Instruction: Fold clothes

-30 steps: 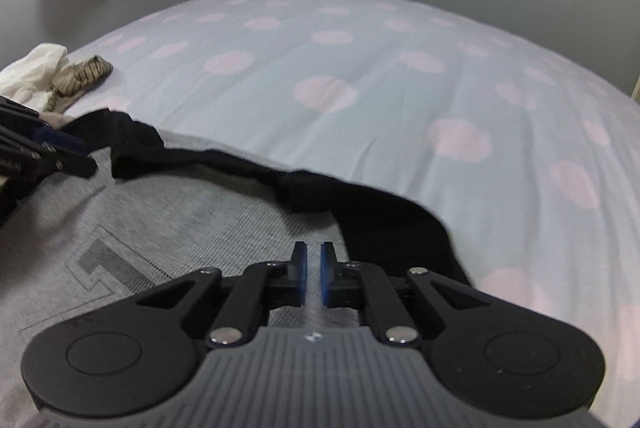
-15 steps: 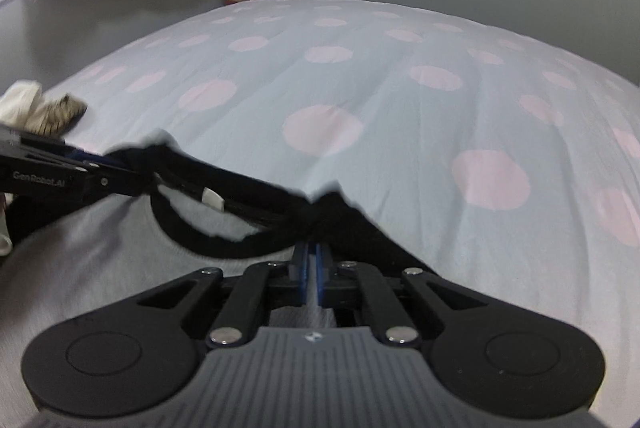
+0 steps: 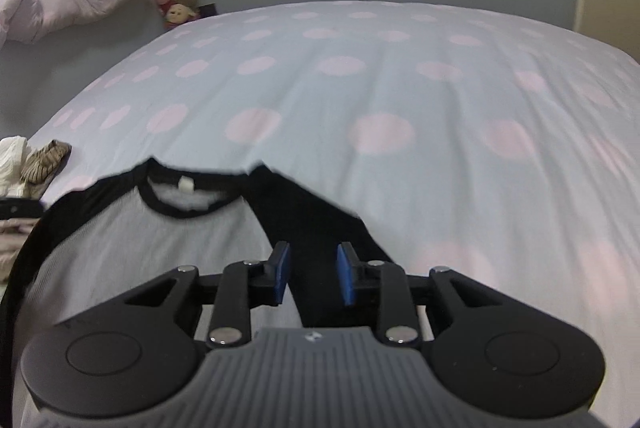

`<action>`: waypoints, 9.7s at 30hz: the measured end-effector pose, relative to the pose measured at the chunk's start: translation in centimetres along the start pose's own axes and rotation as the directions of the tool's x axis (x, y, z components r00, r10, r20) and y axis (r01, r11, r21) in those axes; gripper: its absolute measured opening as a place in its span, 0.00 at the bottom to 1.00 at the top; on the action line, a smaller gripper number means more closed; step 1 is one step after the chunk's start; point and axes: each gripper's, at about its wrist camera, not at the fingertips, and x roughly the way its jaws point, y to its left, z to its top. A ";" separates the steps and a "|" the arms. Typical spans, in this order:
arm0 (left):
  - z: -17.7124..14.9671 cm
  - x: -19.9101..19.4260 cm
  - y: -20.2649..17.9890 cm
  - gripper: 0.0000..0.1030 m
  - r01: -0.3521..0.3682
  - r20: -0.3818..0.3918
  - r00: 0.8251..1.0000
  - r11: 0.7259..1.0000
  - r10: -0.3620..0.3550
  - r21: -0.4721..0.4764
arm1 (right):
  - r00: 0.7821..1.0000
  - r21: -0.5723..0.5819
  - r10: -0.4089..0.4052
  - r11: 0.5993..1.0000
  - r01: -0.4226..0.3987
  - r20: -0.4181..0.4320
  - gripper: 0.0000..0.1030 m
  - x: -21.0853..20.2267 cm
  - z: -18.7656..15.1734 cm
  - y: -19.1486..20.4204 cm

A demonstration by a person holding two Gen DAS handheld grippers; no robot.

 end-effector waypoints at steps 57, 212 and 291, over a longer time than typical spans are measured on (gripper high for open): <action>-14.8 -8.3 3.7 0.41 0.025 -0.056 0.997 0.946 -0.046 -0.324 | 0.923 0.320 -0.314 0.871 0.373 -0.222 0.10 -12.6 -9.2 -17.8; -4.6 -17.7 32.4 0.21 -0.254 -0.005 0.962 0.884 0.274 -0.393 | 0.956 0.071 -0.255 0.961 0.268 -0.147 0.37 -15.2 -14.8 -2.1; -9.2 -17.4 36.8 0.06 -0.144 -0.083 0.989 0.749 0.118 -0.647 | 0.943 -0.011 -0.276 0.960 0.279 -0.187 0.43 -14.4 -14.9 -1.2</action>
